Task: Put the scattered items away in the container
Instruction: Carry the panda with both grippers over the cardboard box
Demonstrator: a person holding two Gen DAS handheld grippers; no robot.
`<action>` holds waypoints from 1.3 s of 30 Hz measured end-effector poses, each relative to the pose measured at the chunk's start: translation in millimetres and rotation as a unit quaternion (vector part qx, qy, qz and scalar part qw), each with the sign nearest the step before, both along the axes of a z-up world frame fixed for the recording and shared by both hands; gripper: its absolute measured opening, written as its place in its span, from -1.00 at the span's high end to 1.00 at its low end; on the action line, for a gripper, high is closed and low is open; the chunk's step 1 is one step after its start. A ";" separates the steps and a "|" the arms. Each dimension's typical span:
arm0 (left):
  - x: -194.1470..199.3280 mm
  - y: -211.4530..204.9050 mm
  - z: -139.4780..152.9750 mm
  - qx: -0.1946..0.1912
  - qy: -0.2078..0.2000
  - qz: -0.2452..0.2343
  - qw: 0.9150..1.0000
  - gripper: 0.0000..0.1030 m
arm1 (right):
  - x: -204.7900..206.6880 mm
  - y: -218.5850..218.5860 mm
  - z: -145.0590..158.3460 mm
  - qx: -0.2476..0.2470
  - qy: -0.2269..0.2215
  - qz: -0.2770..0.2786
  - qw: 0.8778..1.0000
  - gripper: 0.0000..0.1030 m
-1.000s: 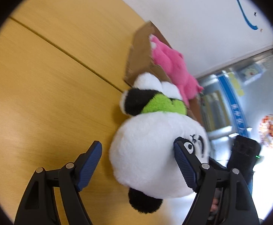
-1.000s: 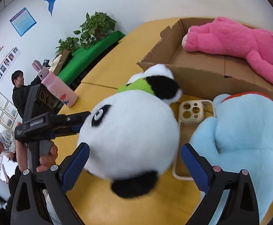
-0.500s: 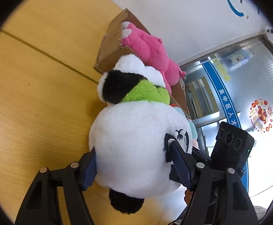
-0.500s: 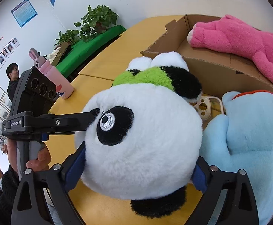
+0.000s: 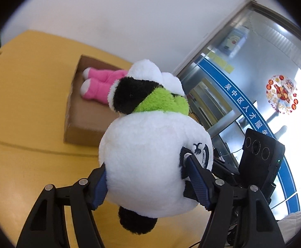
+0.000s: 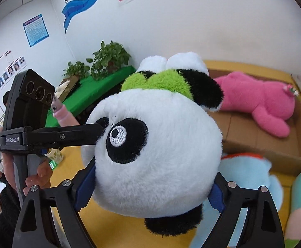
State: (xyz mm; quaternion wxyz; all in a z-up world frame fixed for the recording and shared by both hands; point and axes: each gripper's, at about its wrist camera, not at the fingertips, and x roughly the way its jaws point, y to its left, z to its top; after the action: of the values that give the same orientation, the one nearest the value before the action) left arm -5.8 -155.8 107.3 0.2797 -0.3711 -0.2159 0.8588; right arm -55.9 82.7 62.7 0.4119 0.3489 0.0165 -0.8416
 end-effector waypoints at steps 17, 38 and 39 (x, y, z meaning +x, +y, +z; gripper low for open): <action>-86.9 34.4 160.8 -0.081 0.140 -0.047 0.986 -0.33 | -77.2 9.0 154.7 -0.024 0.115 -0.051 0.992 -0.79; -240.7 -8.5 -86.0 -0.073 -0.100 -0.013 0.992 -0.33 | -228.3 -64.4 -90.8 0.020 -0.136 -0.079 0.987 -0.75; -239.2 -7.4 -96.9 -0.076 -0.111 -0.014 0.991 -0.32 | -228.0 -66.9 -98.8 0.032 -0.142 -0.080 0.986 -0.75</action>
State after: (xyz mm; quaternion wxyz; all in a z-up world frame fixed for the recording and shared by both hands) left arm -245.0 -163.3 10.4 0.2371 -0.4874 -0.1740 0.8222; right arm -283.9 15.8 -36.1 0.3305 0.4781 -0.0432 -0.8126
